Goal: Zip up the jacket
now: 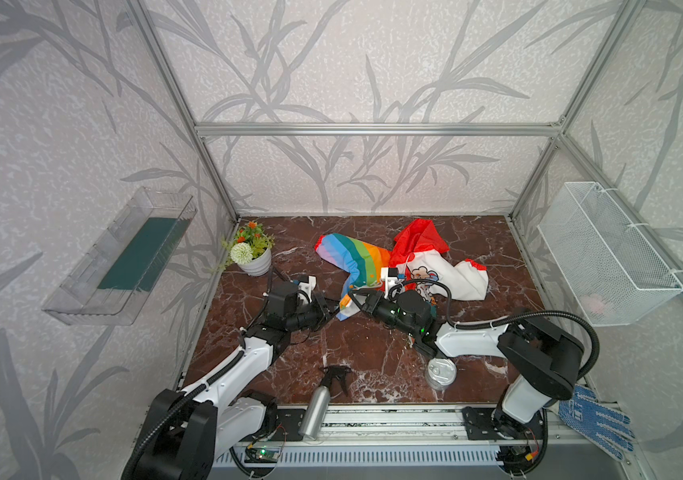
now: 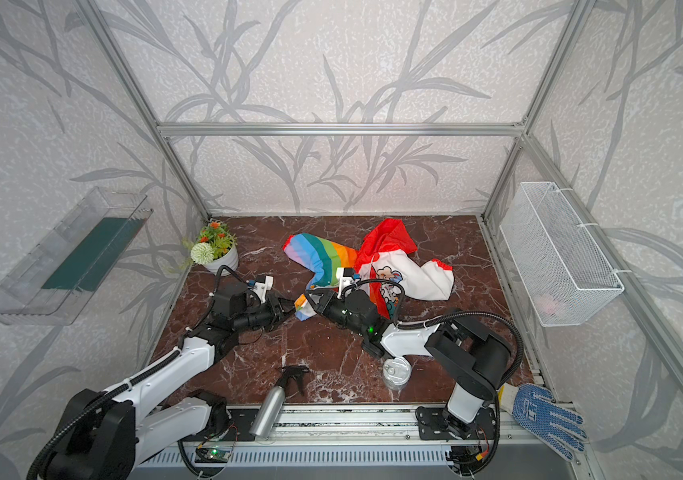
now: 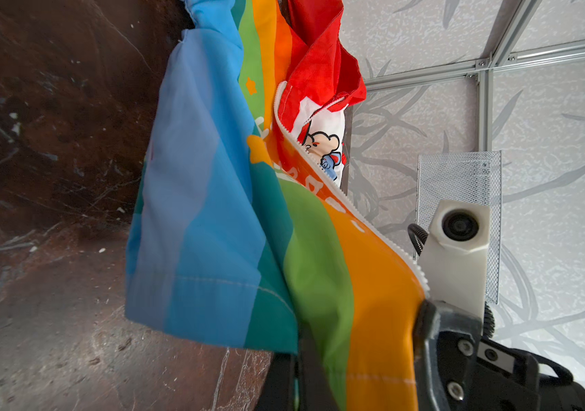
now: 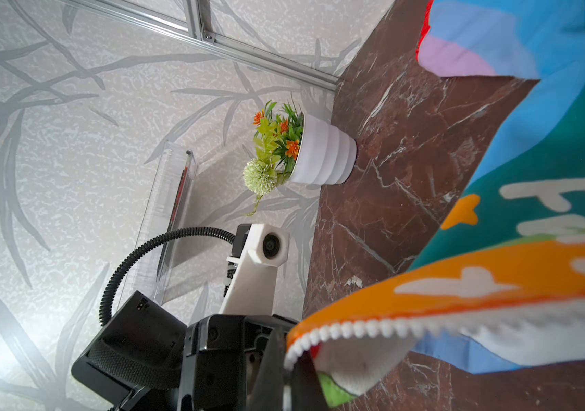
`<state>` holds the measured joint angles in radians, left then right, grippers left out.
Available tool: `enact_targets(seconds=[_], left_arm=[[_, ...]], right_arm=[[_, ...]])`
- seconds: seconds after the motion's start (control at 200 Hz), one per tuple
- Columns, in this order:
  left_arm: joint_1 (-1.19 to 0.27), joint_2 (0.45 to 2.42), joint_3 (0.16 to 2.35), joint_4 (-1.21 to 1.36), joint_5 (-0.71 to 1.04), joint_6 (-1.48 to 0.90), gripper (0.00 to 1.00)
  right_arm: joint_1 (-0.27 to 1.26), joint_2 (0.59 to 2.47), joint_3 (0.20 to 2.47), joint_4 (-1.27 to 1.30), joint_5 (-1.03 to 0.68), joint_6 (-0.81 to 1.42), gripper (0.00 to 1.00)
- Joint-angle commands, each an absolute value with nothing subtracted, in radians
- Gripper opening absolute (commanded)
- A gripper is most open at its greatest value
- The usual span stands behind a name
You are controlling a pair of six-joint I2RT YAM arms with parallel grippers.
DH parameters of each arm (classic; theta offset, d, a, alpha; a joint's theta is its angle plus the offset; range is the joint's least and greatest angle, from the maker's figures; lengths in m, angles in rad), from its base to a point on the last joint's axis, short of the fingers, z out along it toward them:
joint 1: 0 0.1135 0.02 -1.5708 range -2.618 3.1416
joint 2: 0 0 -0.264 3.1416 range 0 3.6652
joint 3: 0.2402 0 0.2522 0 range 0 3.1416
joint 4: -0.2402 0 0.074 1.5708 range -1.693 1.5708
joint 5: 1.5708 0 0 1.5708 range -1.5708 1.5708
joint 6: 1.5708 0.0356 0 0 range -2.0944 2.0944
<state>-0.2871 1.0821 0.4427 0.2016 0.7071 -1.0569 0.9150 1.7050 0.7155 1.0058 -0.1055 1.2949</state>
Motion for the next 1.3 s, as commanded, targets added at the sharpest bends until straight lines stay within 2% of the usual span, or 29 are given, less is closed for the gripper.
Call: enact_targets(seconds=[0.0, 0.26, 0.46, 0.565, 0.63, 0.69, 0.775, 1.055, 1.295], left_arm=[[-0.288, 1.059, 0.484, 0.183, 0.730, -1.024, 0.00], [-0.288, 1.020, 0.486, 0.144, 0.685, -1.009, 0.00], [-0.288, 0.999, 0.457, 0.207, 0.654, -1.048, 0.01], [-0.287, 1.001, 0.459, 0.204, 0.661, -1.049, 0.09], [-0.287, 0.998, 0.457, 0.204, 0.657, -1.048, 0.19], [-0.287, 0.997, 0.460, 0.197, 0.655, -1.044, 0.33], [-0.287, 1.001, 0.466, 0.185, 0.657, -1.037, 0.41], [-0.287, 0.987, 0.465, 0.180, 0.639, -1.038, 0.56], [-0.287, 0.963, 0.447, 0.174, 0.642, -1.040, 0.56]], right_arm=[[0.911, 1.767, 0.750, 1.004, -0.161, 1.314, 0.00], [0.912, 1.779, 0.757, 0.950, -0.159, 1.324, 0.00], [0.914, 1.792, 0.772, 0.963, -0.180, 1.333, 0.00], [0.913, 1.805, 0.791, 0.969, -0.191, 1.338, 0.00], [0.913, 1.804, 0.793, 0.966, -0.190, 1.338, 0.00], [0.911, 1.803, 0.792, 0.963, -0.191, 1.337, 0.00], [0.911, 1.803, 0.790, 0.959, -0.194, 1.337, 0.00], [0.910, 1.770, 0.810, 0.861, -0.217, 1.302, 0.00], [0.905, 1.793, 0.822, 0.873, -0.225, 1.324, 0.00]])
